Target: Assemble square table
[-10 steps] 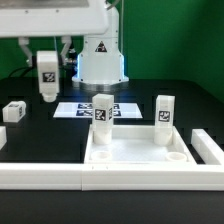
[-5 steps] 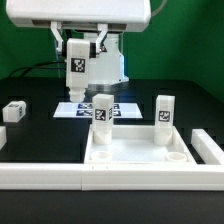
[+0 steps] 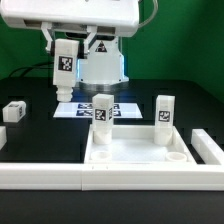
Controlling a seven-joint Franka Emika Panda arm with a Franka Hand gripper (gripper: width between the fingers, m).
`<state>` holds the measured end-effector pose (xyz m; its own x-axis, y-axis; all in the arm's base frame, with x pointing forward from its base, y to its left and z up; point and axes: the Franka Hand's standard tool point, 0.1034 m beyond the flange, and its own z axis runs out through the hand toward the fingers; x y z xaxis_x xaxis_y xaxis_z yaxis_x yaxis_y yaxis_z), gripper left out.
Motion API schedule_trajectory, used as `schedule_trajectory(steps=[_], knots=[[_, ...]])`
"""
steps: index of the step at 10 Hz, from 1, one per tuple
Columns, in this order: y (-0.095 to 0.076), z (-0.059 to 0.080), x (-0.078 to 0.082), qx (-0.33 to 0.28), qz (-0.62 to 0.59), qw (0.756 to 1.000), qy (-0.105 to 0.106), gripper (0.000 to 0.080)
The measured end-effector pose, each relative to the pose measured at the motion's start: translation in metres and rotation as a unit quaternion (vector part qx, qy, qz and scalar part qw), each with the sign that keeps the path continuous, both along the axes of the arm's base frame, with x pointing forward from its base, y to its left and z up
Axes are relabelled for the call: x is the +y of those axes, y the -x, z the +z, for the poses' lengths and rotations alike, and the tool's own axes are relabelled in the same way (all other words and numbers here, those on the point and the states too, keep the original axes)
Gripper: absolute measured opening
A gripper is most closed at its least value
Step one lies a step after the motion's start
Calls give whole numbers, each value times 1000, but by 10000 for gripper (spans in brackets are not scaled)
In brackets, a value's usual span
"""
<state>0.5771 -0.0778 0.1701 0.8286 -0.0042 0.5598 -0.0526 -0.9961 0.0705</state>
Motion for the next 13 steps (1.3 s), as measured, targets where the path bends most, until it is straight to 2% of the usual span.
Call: schedule_trajectory(steps=[1, 2, 3, 4, 5, 6, 7, 8, 10, 11, 12, 13], knots=[[6, -8, 12, 8, -9, 1000, -16, 290], [6, -14, 34, 12, -16, 999, -37, 290], [0, -24, 68, 16, -23, 998, -64, 290], [-13, -34, 105, 17, -33, 995, -93, 290], [-24, -40, 132, 21, -40, 993, -110, 290], [-28, -46, 155, 28, -47, 992, -116, 290], [-28, -44, 146, 23, -32, 995, -87, 290], [-28, -45, 138, 23, -38, 996, -84, 290], [-27, -46, 137, 24, -37, 996, -82, 290], [-18, -47, 129, 19, -25, 998, -62, 290], [-15, -50, 128, 22, -24, 998, -56, 290], [-17, -56, 139, 19, -16, 998, -53, 290]])
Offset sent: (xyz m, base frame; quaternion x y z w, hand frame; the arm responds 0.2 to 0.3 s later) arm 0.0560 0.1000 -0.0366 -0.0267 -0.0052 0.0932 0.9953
